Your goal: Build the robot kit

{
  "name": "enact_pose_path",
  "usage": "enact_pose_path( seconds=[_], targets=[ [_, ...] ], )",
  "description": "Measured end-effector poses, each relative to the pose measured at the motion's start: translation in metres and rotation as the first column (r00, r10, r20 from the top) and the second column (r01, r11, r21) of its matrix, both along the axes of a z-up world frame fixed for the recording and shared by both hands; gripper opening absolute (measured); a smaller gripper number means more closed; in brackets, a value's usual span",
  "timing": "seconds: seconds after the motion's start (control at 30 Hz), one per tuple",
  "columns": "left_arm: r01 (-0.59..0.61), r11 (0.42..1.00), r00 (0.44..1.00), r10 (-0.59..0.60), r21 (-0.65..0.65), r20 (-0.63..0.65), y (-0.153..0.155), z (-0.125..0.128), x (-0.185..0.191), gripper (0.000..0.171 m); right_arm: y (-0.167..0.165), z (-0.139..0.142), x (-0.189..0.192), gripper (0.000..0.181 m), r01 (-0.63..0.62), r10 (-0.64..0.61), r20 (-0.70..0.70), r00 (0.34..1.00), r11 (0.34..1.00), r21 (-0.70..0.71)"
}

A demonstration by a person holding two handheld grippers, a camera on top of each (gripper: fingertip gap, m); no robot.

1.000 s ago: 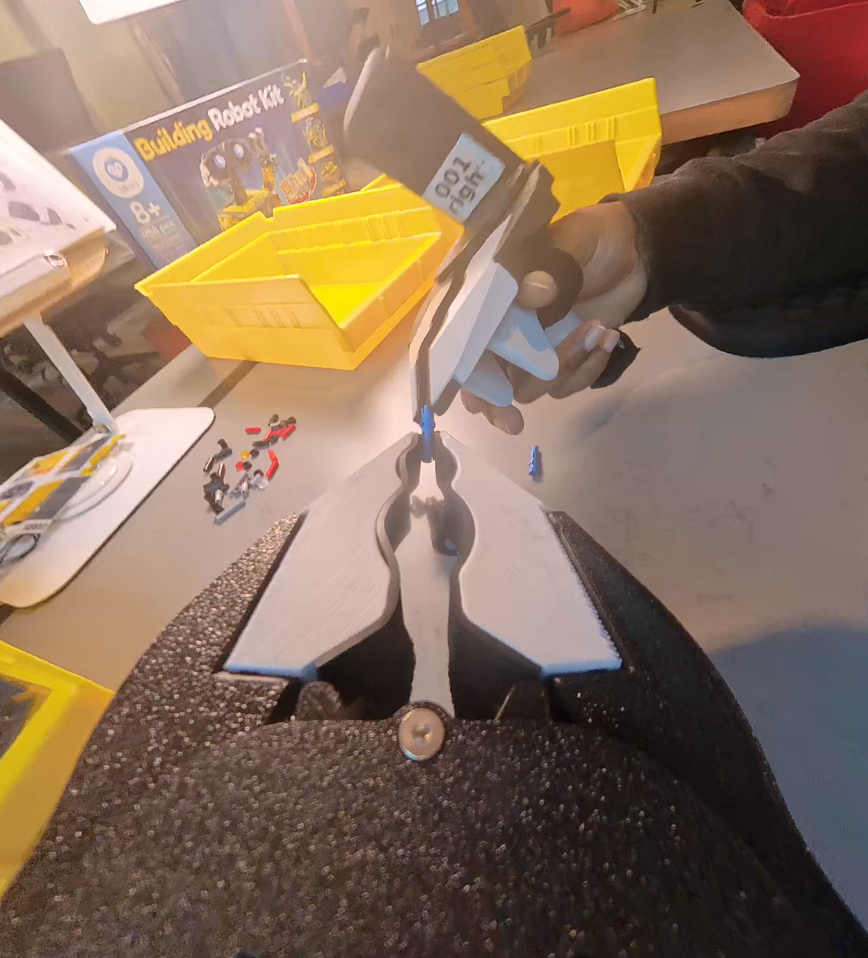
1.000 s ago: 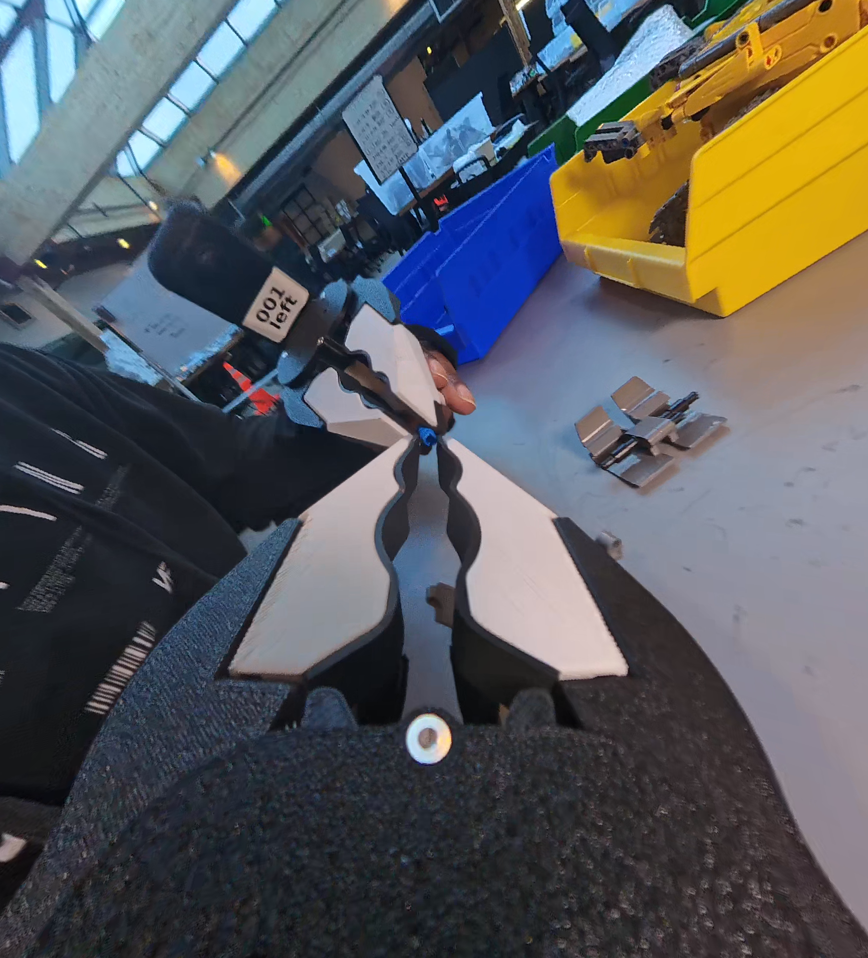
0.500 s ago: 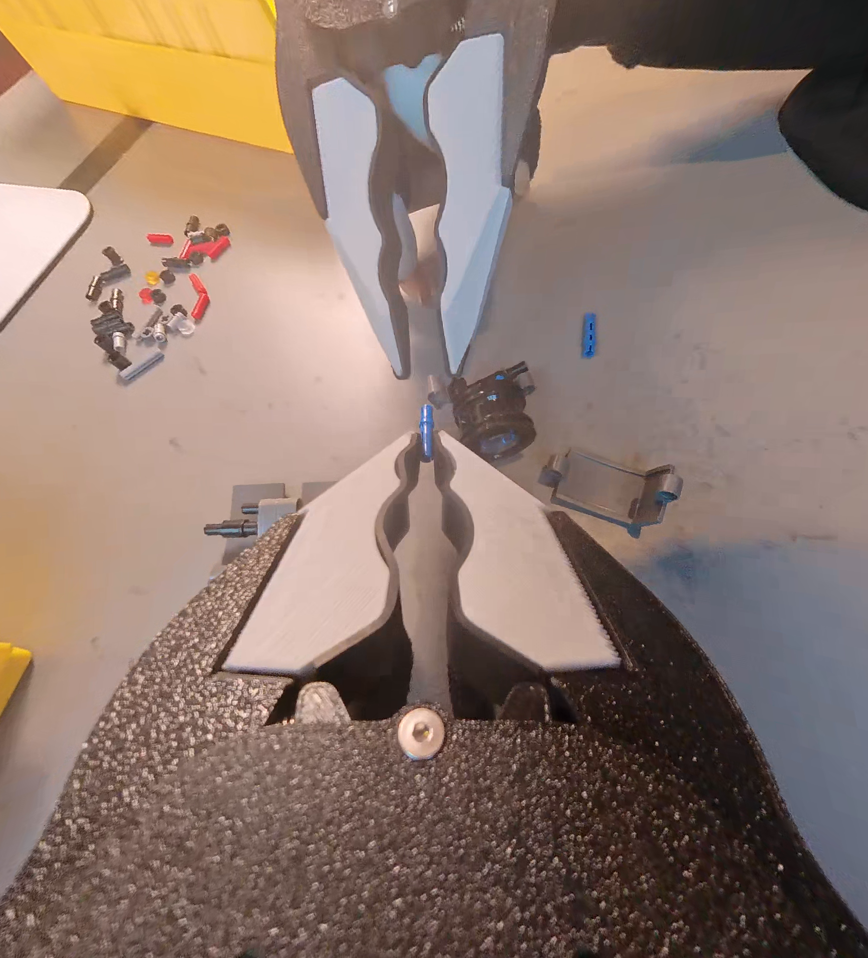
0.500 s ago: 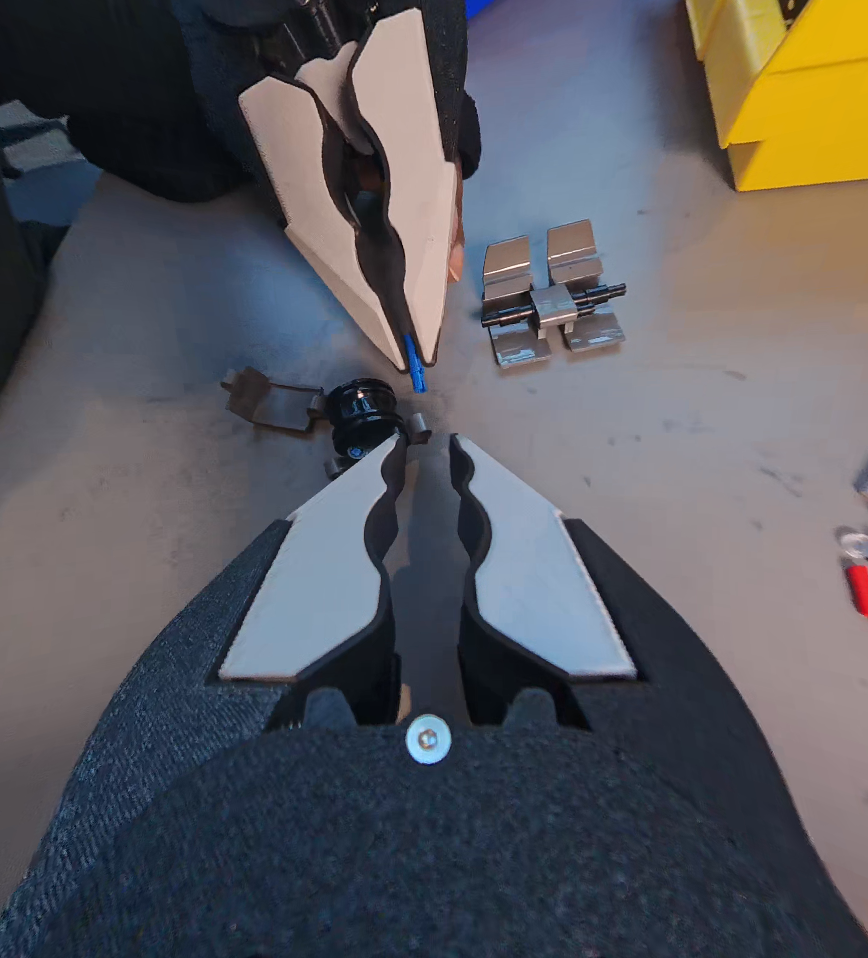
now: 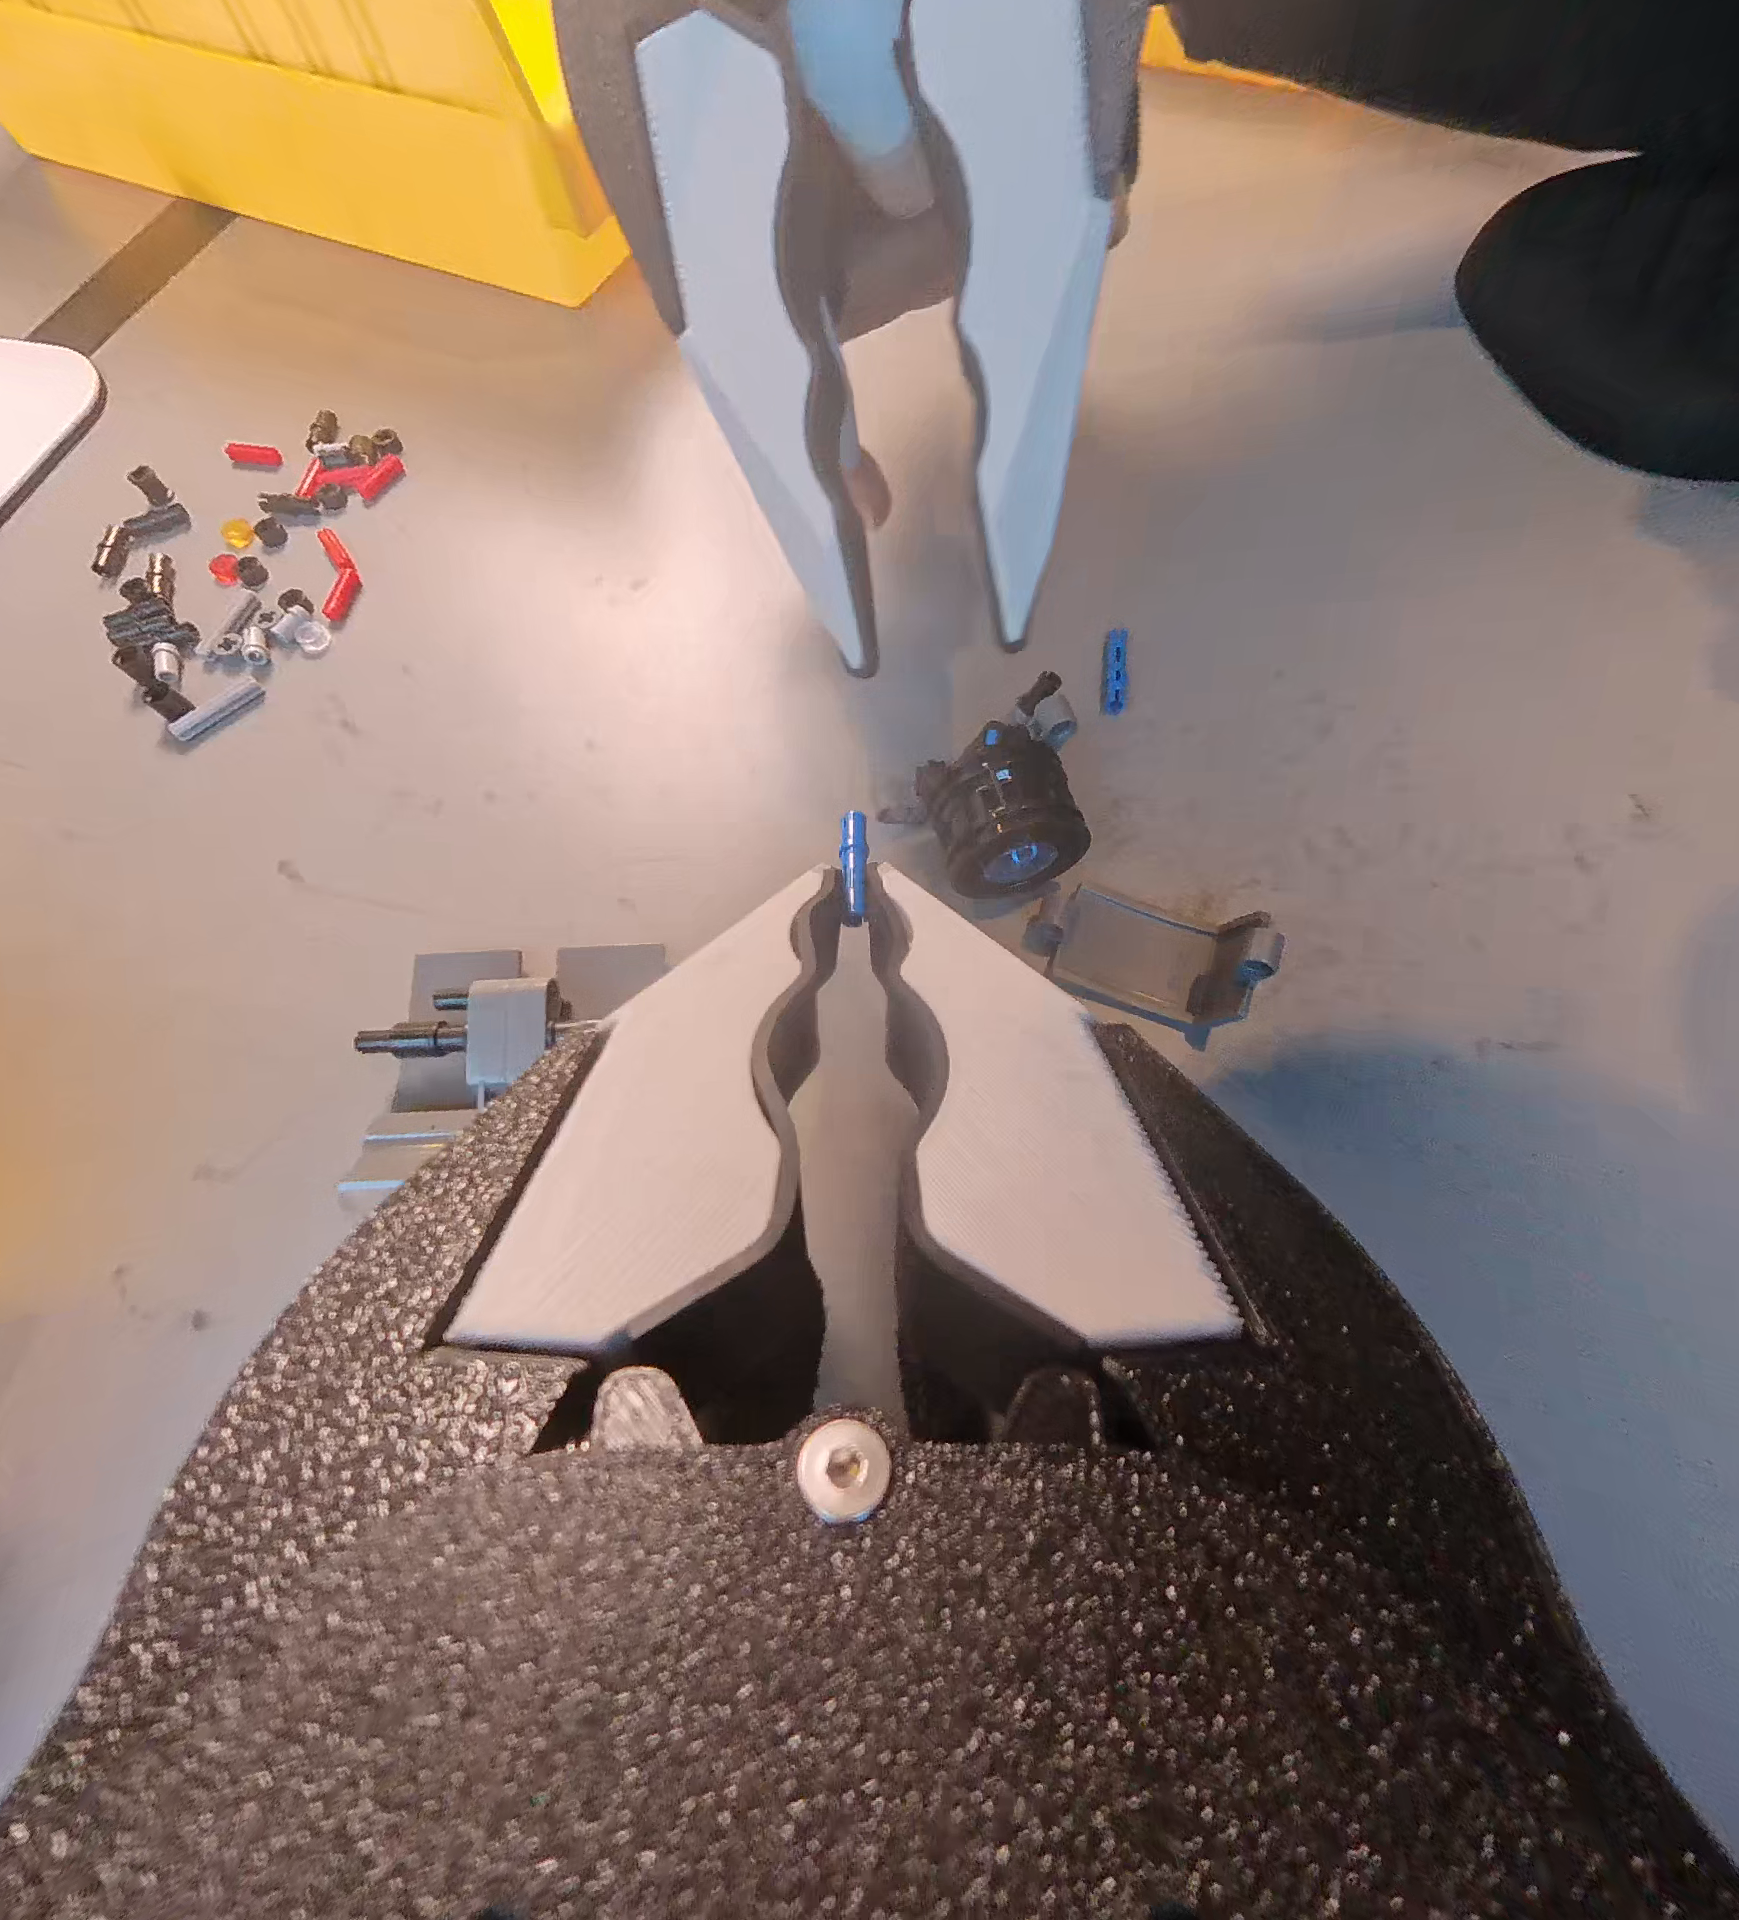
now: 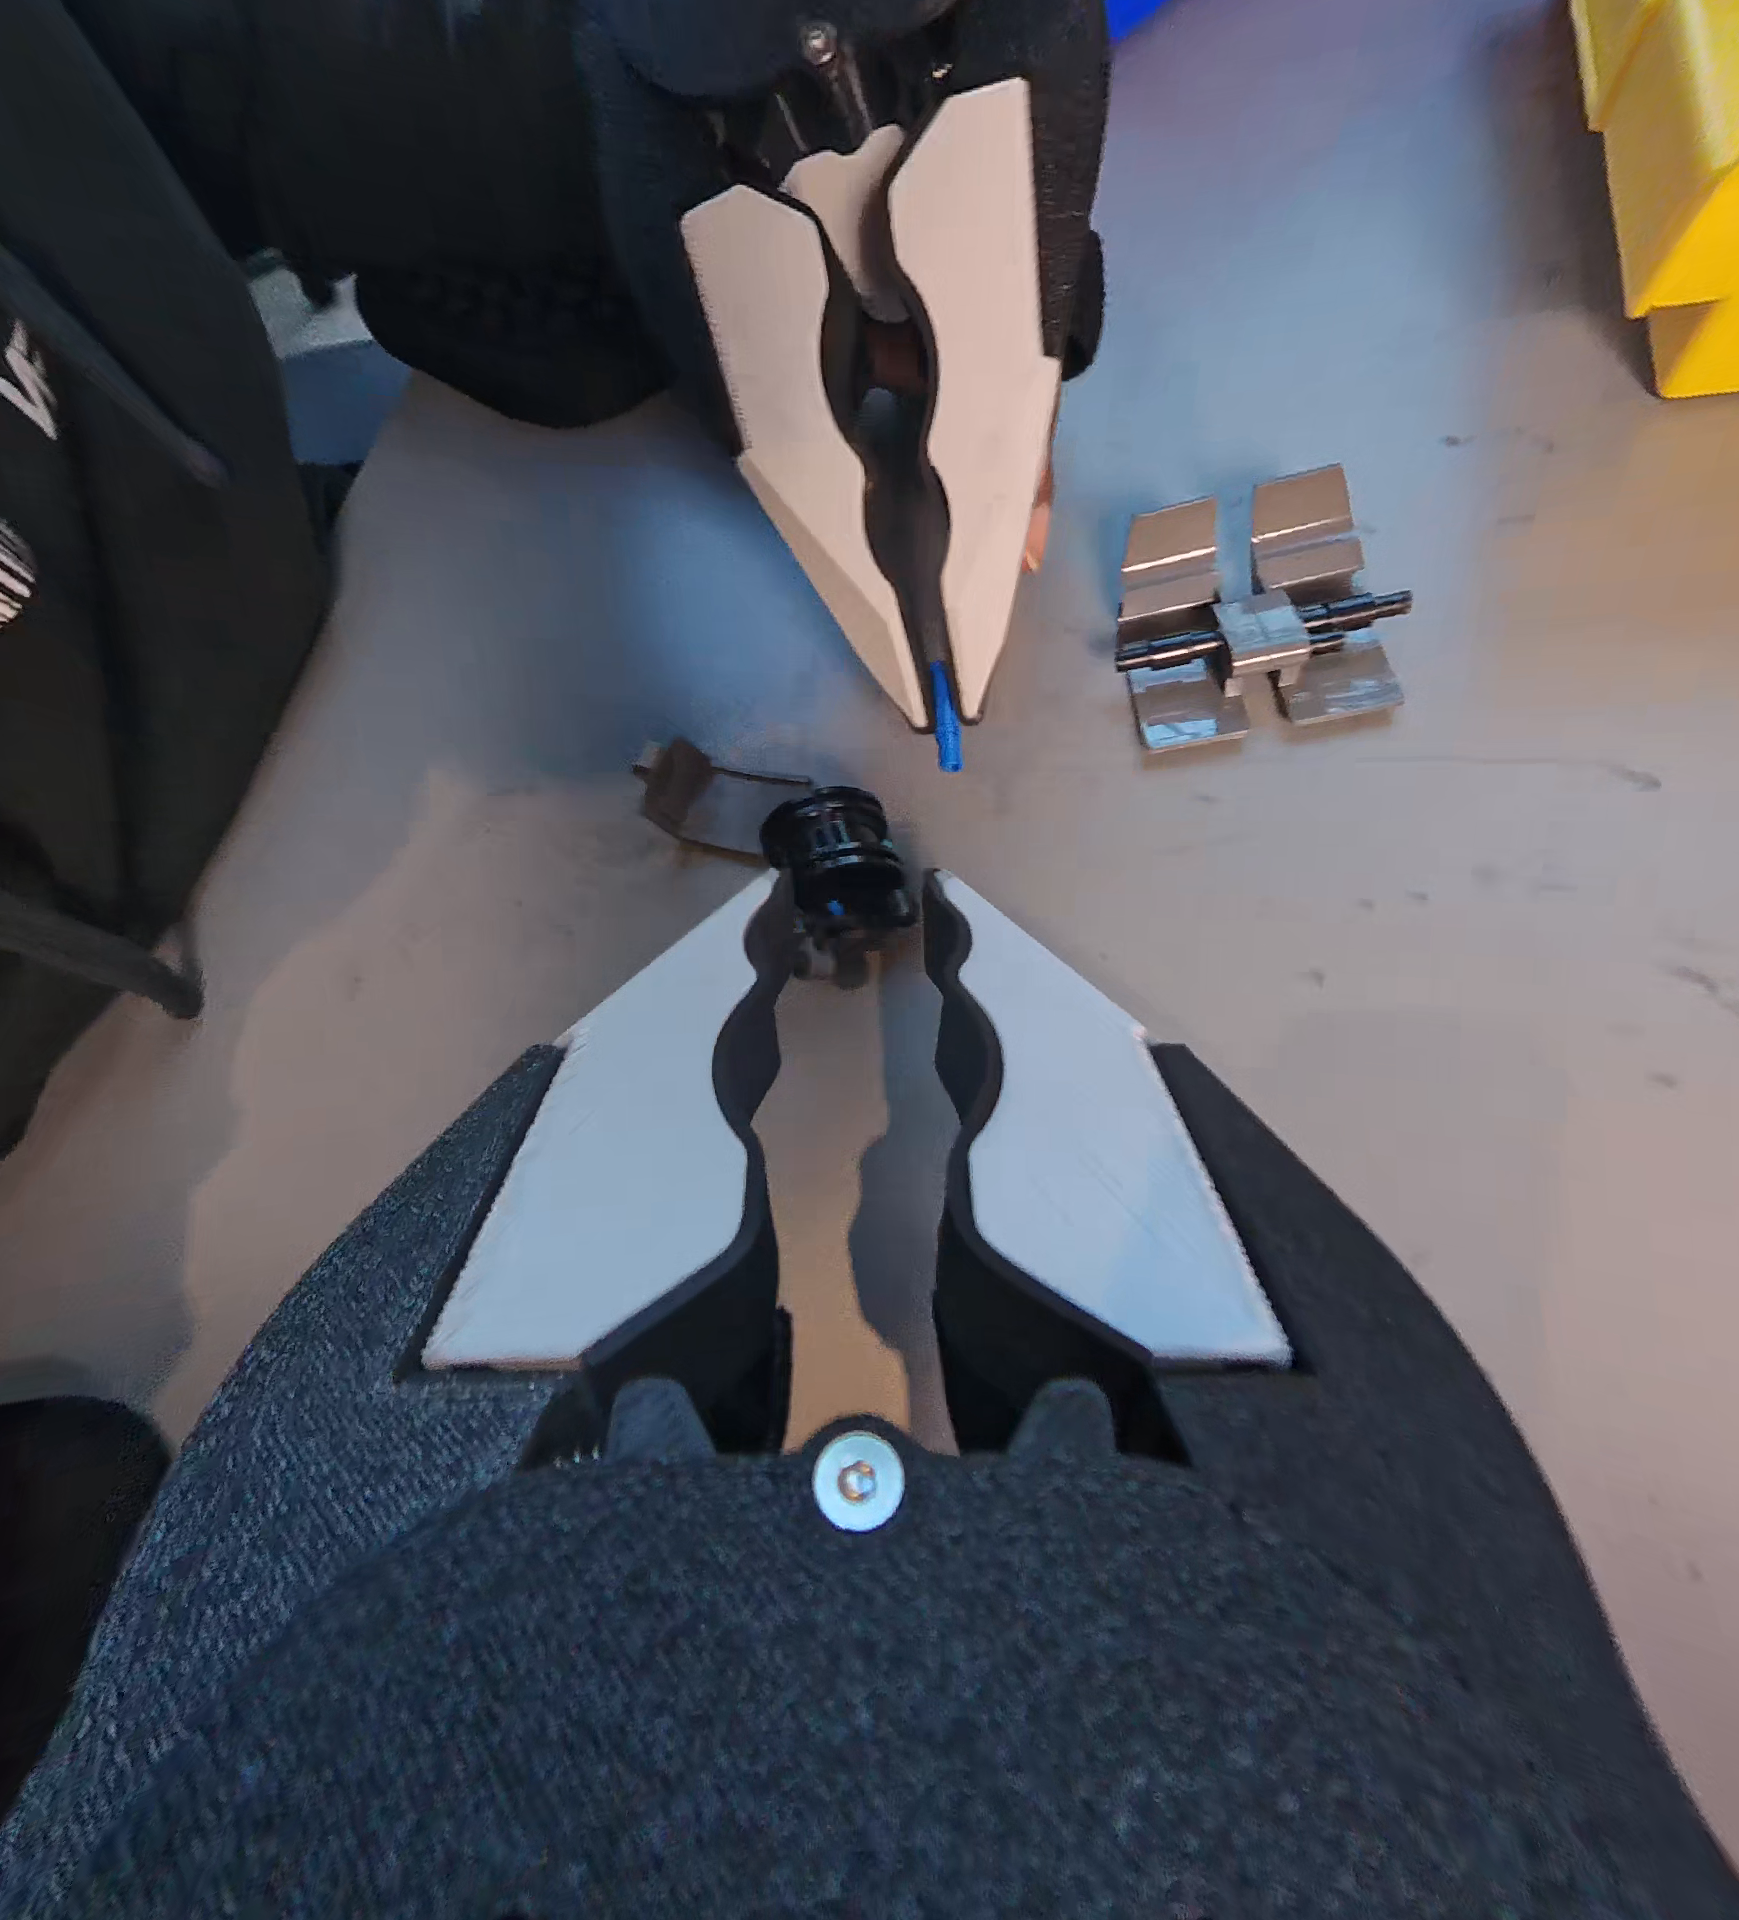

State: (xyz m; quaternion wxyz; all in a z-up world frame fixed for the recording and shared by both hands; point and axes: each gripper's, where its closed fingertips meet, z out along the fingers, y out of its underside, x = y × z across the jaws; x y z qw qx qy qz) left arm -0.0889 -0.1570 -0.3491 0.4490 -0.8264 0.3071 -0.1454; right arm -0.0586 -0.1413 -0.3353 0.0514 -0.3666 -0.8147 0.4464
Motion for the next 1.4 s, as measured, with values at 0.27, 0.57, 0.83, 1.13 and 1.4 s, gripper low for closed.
enact_pose_path(
  seconds=[0.27,0.57,0.83,1.13,1.4],
  targets=[
    [0.005,1.000,1.000,-0.005,-0.011,0.010,-0.005,-0.002,0.008,0.004,-0.011,-0.022,0.010,0.025,0.115,-0.101,-0.086,0.991,0.976,0.185],
    [0.031,0.999,0.999,-0.031,-0.007,0.021,-0.008,0.002,0.025,0.004,-0.016,-0.028,0.017,0.004,0.220,-0.154,-0.216,0.964,0.919,0.326],
    [0.058,0.998,0.998,-0.058,0.013,-0.008,-0.012,0.002,0.029,0.004,-0.015,-0.028,0.015,0.007,0.285,-0.185,-0.274,0.944,0.877,0.387],
    [0.089,0.996,0.996,-0.089,0.021,-0.025,-0.016,0.000,0.034,0.004,-0.013,-0.028,0.012,0.028,0.314,-0.228,-0.280,0.933,0.895,0.316],
    [0.108,0.994,0.994,-0.108,0.020,-0.032,-0.017,-0.002,0.038,0.004,-0.021,-0.030,0.014,0.037,0.231,-0.147,-0.270,0.952,0.921,0.313]
  ],
)
